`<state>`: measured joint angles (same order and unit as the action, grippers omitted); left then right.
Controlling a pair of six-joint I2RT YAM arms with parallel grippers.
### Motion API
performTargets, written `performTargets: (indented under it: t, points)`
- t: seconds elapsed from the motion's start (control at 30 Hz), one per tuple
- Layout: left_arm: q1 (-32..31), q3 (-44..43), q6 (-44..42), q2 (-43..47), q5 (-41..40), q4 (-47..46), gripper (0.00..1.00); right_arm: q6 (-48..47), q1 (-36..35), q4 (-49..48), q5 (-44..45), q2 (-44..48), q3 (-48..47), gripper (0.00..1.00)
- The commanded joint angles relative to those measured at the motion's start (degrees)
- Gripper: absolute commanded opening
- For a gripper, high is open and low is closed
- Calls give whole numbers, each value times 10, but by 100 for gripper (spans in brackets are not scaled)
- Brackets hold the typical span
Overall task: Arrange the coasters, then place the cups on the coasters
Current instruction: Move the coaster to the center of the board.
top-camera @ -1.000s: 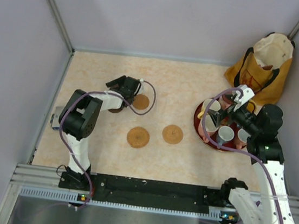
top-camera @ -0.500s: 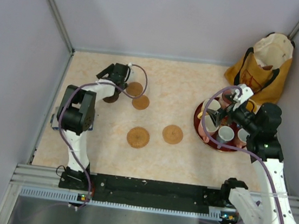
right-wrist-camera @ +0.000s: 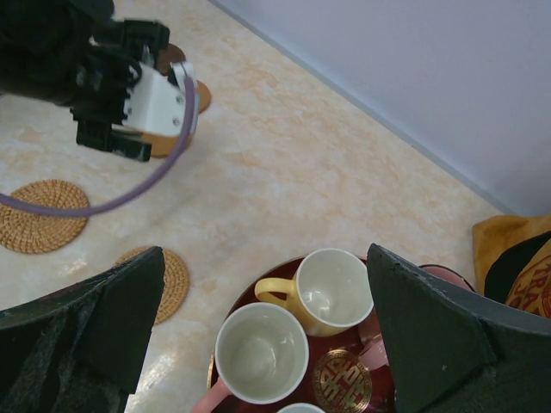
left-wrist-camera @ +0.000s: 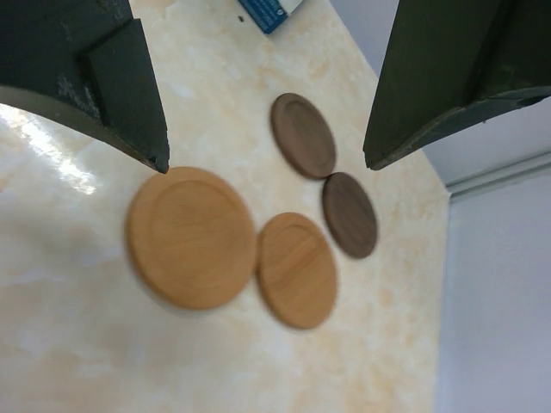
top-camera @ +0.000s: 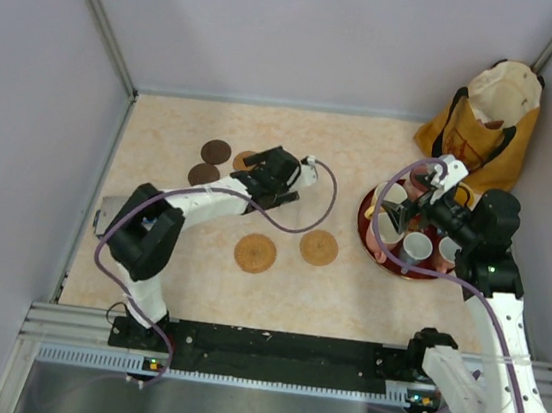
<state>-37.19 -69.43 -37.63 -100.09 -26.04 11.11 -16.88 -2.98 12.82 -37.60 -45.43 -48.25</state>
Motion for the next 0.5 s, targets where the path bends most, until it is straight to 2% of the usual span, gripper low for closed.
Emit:
performTargets:
  t: [0.0,0.27,0.47]
  points:
    - [-4,-23,0,-88,-45,33,98,0,-5,-21,-5,10,-1,99]
    - [2,-68,-32,-193,-110,-7,98,-5,-6,-20,-7,10,1,99]
    - [41,-156,-44,-261,-145,-13,98,-6,-6,-20,-6,5,2,99]
